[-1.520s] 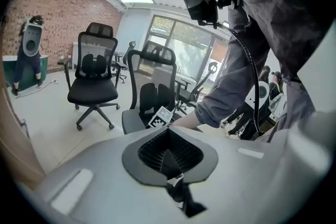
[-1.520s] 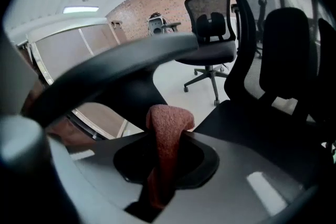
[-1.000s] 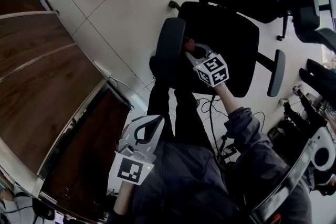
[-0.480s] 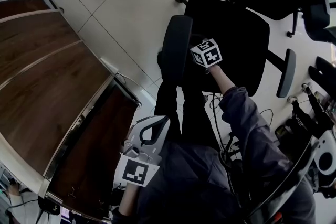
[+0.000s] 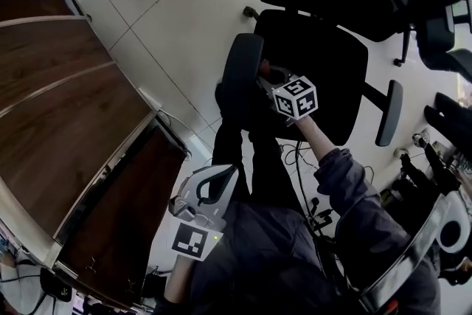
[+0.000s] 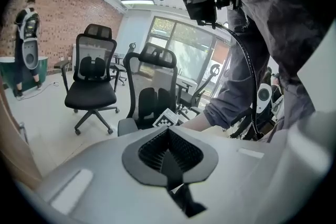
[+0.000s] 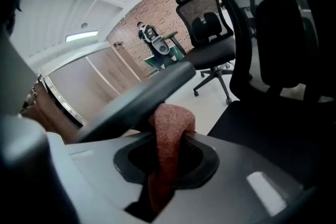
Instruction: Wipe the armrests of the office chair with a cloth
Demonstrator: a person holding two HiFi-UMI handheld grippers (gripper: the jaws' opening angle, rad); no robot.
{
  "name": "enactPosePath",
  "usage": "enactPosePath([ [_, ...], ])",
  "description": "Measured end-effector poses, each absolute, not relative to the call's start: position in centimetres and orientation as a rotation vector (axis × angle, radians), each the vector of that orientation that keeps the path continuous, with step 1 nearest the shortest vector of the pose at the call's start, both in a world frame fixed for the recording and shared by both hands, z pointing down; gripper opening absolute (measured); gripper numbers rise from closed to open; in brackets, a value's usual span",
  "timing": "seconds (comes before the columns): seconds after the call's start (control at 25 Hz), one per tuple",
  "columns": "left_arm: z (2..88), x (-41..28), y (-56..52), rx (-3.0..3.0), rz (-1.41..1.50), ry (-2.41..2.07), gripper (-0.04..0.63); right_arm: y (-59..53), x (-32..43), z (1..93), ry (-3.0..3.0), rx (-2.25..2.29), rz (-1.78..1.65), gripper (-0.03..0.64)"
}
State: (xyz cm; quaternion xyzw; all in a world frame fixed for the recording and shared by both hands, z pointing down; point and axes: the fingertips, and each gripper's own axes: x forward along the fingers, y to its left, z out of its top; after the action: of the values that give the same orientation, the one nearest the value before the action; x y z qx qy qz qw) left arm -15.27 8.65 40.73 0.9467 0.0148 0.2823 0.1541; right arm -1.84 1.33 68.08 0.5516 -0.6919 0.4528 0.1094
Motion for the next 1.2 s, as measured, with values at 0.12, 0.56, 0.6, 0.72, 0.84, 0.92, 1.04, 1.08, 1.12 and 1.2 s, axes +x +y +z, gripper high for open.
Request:
enactPosePath([
  [0.12, 40.0, -14.8, 9.1, 2.732, 0.782, 0.037, 0.015, 2.7, -1.4, 64.8, -2.057, 1.653, 1.301, 0.058],
  [0.56, 38.6, -14.9, 10.0, 2.728, 0.652, -0.136, 0.015, 2.4, 0.3, 53.1, -2.272, 1.58, 1.127, 0.057],
  [0.6, 38.5, -15.1, 10.0, 2.722, 0.631, -0.162, 0.015, 1.9, 0.1, 52.2, -2.3, 1.535, 1.113, 0.057],
  [0.72, 37.9, -16.0, 9.5, 2.714, 0.582, -0.262, 0.015, 0.2, -0.9, 50.0, -2.377, 1.359, 1.07, 0.057],
  [0.84, 37.9, -17.4, 8.5, 2.668, 0.531, -0.394, 0.015, -2.4, -2.2, 48.9, -2.428, 1.15, 1.014, 0.057],
  [0.92, 38.3, -18.5, 7.7, 2.628, 0.507, -0.481, 0.015, -4.6, -3.5, 48.7, -2.448, 0.985, 0.983, 0.057],
  [1.04, 39.1, -20.4, 6.2, 2.584, 0.464, -0.596, 0.015, -8.1, -6.1, 49.3, -2.441, 0.697, 0.913, 0.057],
  [1.08, 39.4, -21.1, 5.5, 2.571, 0.45, -0.63, 0.015, -9.3, -7.2, 49.9, -2.426, 0.595, 0.882, 0.057],
  [1.12, 39.8, -21.9, 4.7, 2.559, 0.437, -0.658, 0.015, -10.4, -8.3, 50.6, -2.404, 0.494, 0.849, 0.057],
  [1.2, 40.5, -23.3, 3.1, 2.53, 0.419, -0.697, 0.015, -11.9, -10.7, 52.6, -2.34, 0.277, 0.815, 0.057],
])
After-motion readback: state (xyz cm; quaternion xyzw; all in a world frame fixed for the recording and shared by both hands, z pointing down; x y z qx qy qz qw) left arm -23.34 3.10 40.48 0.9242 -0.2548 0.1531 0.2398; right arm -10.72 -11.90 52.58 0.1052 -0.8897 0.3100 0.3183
